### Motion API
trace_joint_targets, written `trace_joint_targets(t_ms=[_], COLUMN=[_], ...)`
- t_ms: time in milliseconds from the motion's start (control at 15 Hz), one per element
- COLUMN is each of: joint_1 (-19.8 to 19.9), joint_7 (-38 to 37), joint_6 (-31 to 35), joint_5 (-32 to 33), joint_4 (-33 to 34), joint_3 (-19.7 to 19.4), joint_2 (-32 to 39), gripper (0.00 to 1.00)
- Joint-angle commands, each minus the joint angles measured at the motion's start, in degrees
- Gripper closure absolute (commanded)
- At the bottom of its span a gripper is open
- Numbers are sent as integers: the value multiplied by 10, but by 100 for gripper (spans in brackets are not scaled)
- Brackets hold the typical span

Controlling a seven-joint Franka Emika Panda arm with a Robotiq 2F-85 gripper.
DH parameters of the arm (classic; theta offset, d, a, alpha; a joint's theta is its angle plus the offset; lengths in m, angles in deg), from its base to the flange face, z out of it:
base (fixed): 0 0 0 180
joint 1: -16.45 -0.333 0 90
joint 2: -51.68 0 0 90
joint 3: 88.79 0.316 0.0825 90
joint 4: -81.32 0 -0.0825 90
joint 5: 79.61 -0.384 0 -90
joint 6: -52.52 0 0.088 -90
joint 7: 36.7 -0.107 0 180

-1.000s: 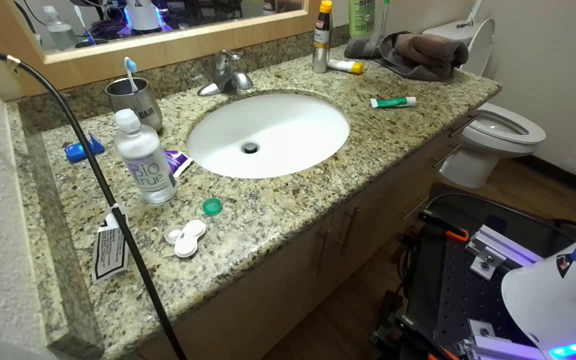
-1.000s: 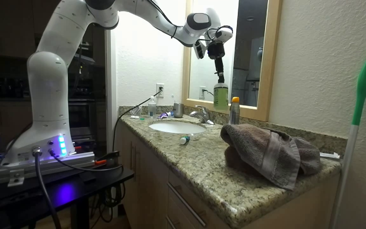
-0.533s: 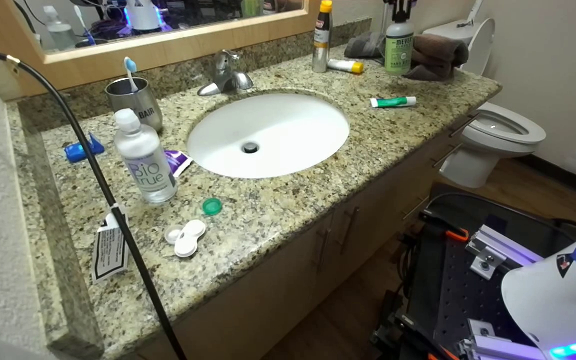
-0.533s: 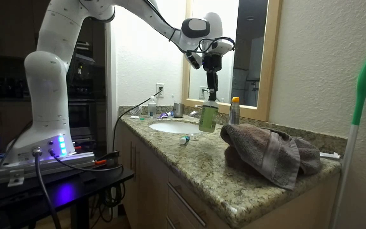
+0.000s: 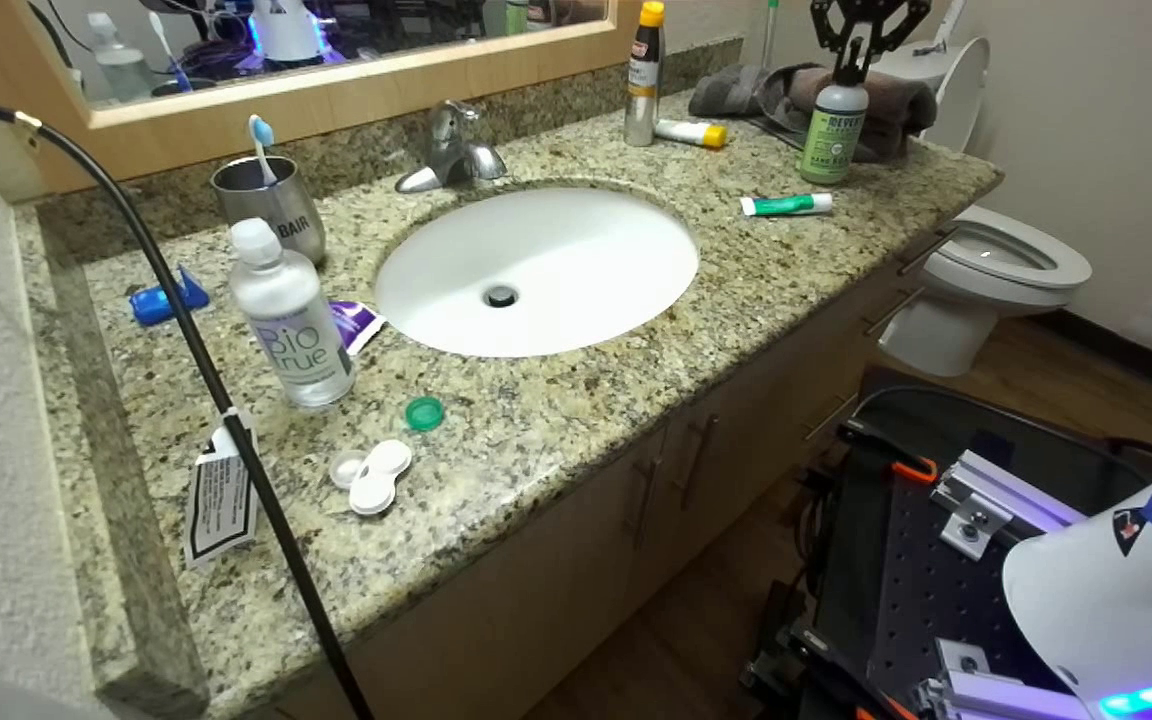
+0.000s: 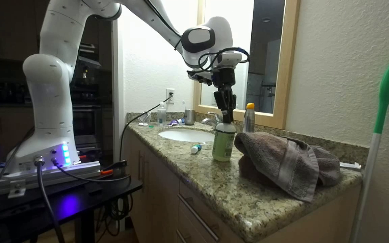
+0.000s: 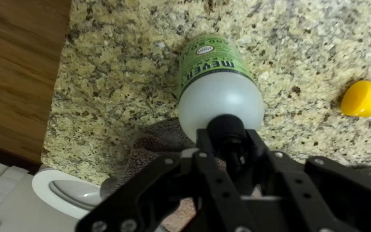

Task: Move the two bottles to the bottom of the counter and then move the squeeze tube a forward

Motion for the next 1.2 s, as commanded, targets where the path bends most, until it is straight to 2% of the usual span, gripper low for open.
trace_joint_targets(t_ms=[0, 133, 333, 667, 800, 867, 1133], joint_1=[-2, 0, 7, -16, -22, -10, -10], joint_7=[-29, -26, -4, 10, 9, -2, -1], joint_6=[62, 77, 46, 49, 48, 51, 48], joint_5=[6, -1, -33, -12, -40, -26, -33], joint_4=[-71, -81, -75, -125, -120, -102, -107], joint_3=[-15, -18, -12, -4, 13, 7, 26], joint_2=[-18, -22, -41, -131, -159, -108, -147], gripper=[92, 92, 92, 92, 92, 70, 70])
